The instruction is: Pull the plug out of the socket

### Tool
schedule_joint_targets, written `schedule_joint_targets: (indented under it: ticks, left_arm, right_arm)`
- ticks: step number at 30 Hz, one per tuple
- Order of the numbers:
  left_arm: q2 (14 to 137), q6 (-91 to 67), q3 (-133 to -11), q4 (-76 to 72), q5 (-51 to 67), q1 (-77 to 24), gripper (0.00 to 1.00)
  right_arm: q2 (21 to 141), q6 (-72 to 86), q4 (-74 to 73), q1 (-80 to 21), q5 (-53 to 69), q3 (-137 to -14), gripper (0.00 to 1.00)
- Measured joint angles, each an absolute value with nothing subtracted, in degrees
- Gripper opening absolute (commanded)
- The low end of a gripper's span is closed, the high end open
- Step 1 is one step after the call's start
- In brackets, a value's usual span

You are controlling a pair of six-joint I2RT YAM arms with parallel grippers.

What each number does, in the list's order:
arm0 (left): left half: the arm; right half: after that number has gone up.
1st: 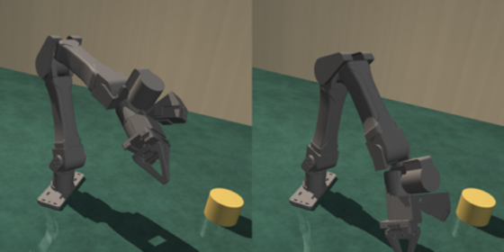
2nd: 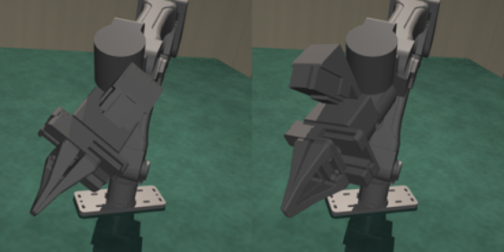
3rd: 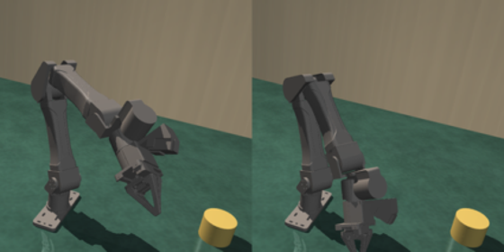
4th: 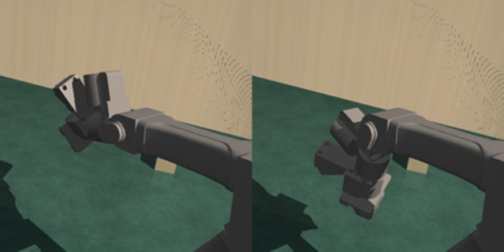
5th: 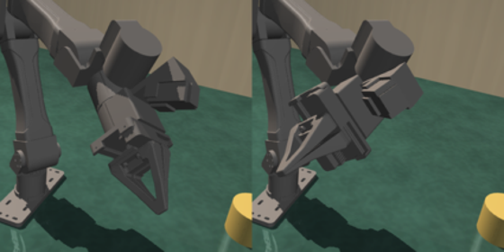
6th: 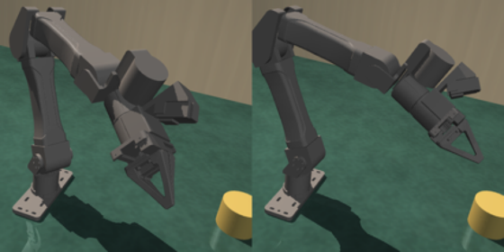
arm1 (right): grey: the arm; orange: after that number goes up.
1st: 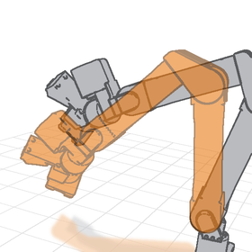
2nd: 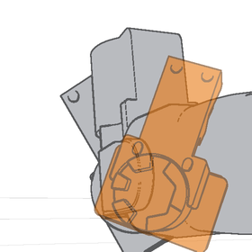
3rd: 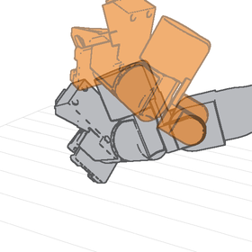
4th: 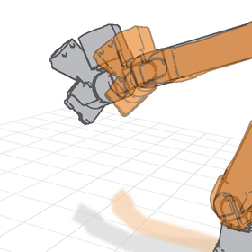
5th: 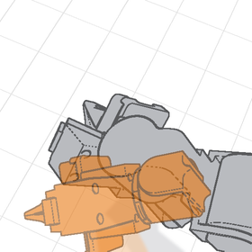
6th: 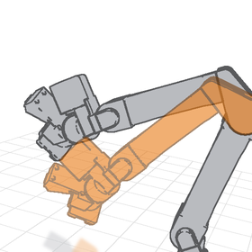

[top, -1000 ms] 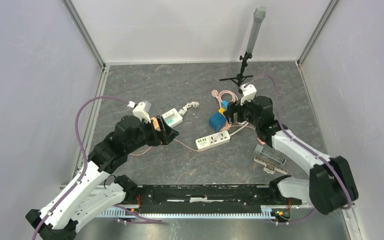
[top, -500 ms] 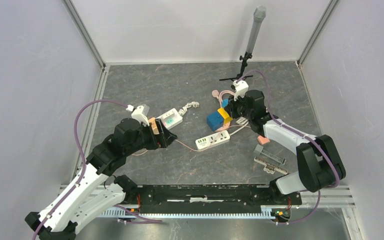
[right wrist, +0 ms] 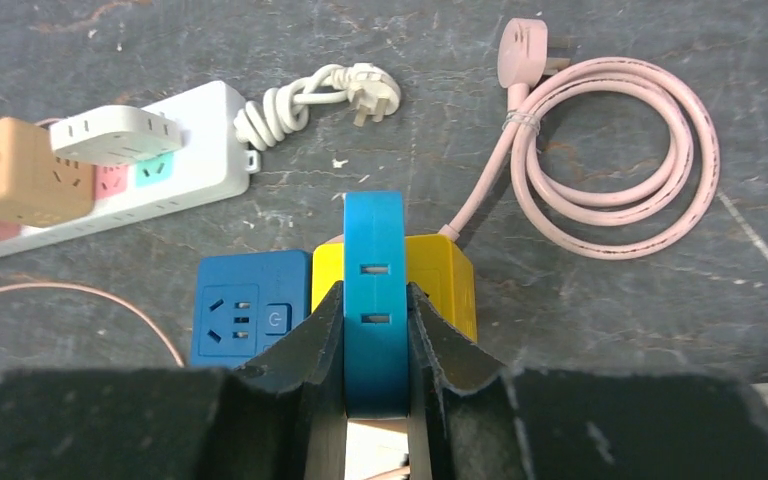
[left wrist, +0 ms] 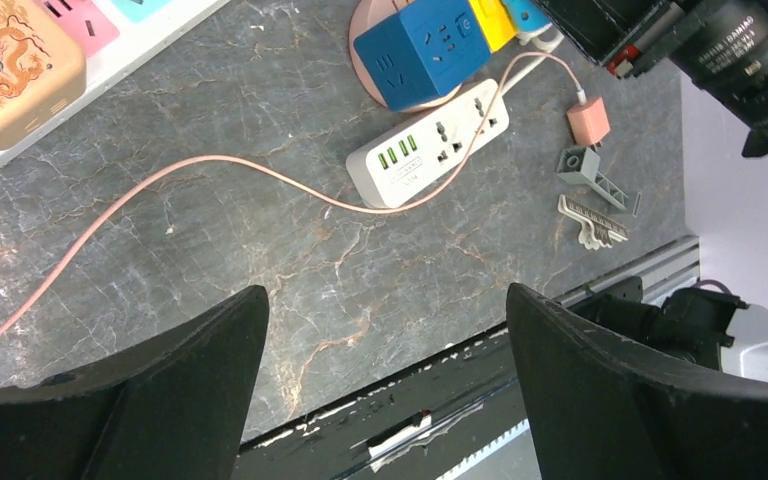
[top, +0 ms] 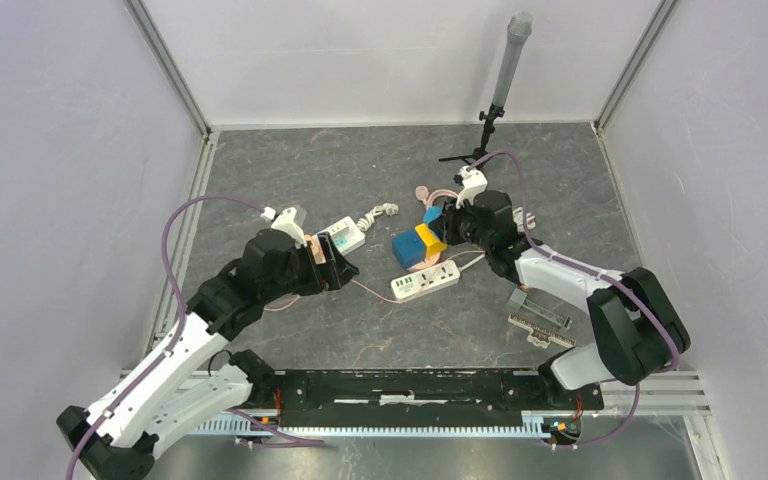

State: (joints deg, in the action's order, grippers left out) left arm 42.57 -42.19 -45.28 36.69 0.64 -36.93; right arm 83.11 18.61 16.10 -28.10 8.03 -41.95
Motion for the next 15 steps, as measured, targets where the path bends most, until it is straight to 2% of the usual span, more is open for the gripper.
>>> schedule_joint_targets:
  ticks: [5, 8, 11, 15]
  left_arm:
    - [47.53, -42.72, -45.34, 33.61, 0.12, -36.93, 1.0]
    - [52.07, -43.33, -45.28, 30.06, 0.21, -36.93, 1.0]
    - [55.94, -44.03, -44.49, 25.17, 0.69, -36.93, 1.0]
    - [62.92, -44.53, -44.36, 19.97, 1.85, -36.93, 1.0]
  right_arm:
    - [83.05, 24.16, 18.92, -31.16, 4.97, -40.32, 0.27]
    - [82.65, 25.71, 19.46, -32.8, 3.44, -39.66, 0.42]
    - [82.46, 25.74, 18.28, -34.61, 2.66, -39.62, 0.52]
    - [82.21, 24.34, 16.75, -35.79, 0.23, -39.97, 0.54]
